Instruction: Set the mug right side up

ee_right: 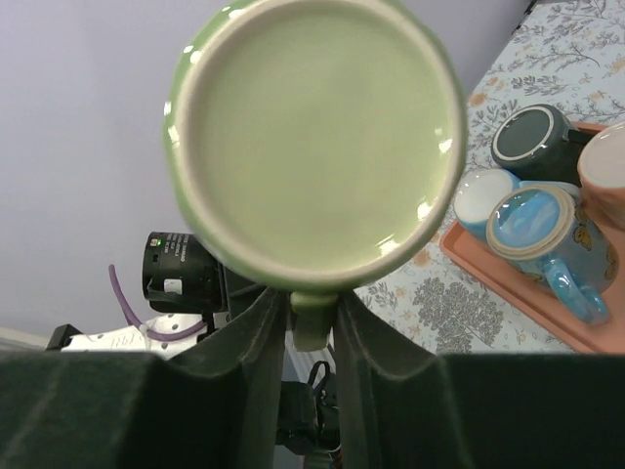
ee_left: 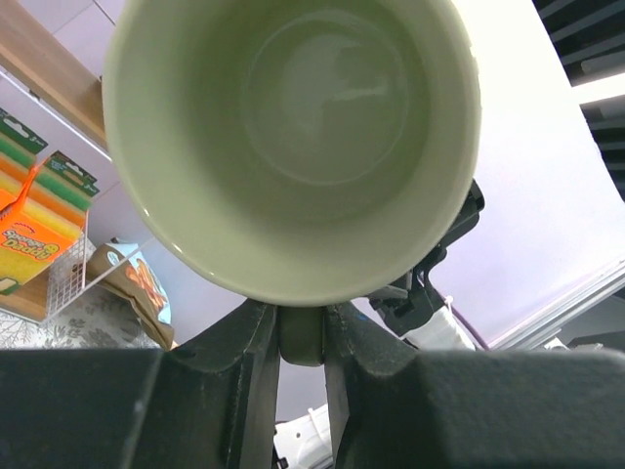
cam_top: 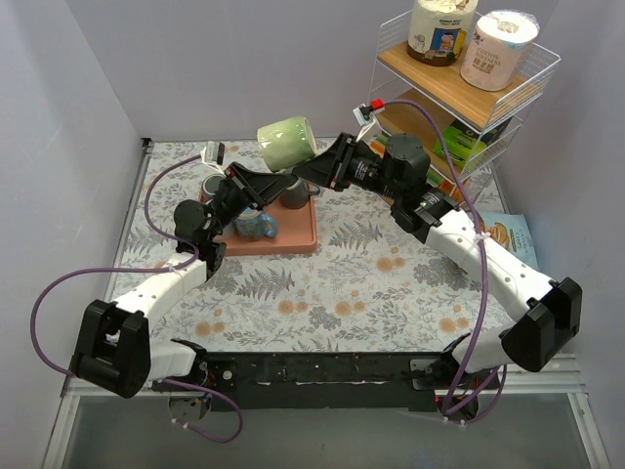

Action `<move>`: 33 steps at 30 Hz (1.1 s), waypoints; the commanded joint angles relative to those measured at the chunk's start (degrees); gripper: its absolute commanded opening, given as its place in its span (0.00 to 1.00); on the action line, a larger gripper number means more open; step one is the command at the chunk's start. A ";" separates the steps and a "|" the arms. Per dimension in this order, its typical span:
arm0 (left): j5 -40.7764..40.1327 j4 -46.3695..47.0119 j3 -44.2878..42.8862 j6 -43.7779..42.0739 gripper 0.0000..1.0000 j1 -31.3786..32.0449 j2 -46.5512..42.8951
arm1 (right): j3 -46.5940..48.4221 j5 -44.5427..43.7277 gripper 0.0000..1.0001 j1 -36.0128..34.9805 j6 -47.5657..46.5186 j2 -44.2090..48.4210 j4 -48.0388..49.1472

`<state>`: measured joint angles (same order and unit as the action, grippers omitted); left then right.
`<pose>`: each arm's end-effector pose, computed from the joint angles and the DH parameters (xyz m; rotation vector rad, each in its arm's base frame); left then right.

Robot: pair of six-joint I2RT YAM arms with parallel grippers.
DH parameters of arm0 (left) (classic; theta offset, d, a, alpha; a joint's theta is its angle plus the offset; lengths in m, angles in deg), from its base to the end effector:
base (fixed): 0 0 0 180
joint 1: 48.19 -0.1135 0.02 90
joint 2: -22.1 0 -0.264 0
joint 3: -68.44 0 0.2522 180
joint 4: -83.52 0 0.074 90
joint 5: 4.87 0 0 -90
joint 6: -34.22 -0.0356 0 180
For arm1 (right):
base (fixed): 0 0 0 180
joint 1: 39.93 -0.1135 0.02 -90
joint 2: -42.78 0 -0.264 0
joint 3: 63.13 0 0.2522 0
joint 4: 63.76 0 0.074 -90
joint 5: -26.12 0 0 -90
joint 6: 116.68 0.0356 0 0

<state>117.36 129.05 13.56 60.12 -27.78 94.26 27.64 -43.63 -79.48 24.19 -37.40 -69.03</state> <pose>0.2480 -0.1125 0.3392 -0.5802 1.4393 -2.3193 0.2465 0.2195 0.4299 -0.1596 1.6793 1.4975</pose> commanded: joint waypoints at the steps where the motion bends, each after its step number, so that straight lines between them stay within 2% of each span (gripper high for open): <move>1: -4.89 0.13 -3.17 9.43 0.00 -1.16 -3.17 | 0.07 1.63 0.41 0.17 0.28 3.28 3.90; 2: -4.98 0.13 -3.17 9.52 0.00 -1.16 -3.25 | -0.02 1.46 0.52 0.09 0.37 3.45 3.81; 5: -4.81 0.21 -3.43 9.70 0.00 -1.16 -3.17 | -0.37 0.58 0.66 0.44 0.28 3.89 2.59; 13: -3.23 -2.59 -4.32 9.09 0.00 -1.16 -1.94 | -2.92 0.14 0.70 2.19 0.81 4.95 1.09; 19: -2.52 -8.48 -5.37 5.31 0.00 -1.16 -2.46 | -3.97 -2.58 0.73 3.69 -3.06 7.58 -6.99; 23: -1.73 -15.59 -8.35 1.45 0.00 -0.72 -2.37 | -6.26 -4.08 0.72 4.92 -3.85 9.95 -11.64; 28: -1.73 -25.44 -11.25 -3.04 0.00 -0.63 -3.60 | -3.99 -8.64 0.71 6.50 -7.71 11.80 -17.53; 33: -3.92 -40.37 -17.74 -11.72 0.00 -0.72 -5.01 | -2.66 -11.11 0.70 8.43 -10.18 12.85 -21.94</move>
<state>115.50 97.73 3.26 56.05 -28.57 93.74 21.98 -51.34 -72.53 17.41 -26.58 -87.39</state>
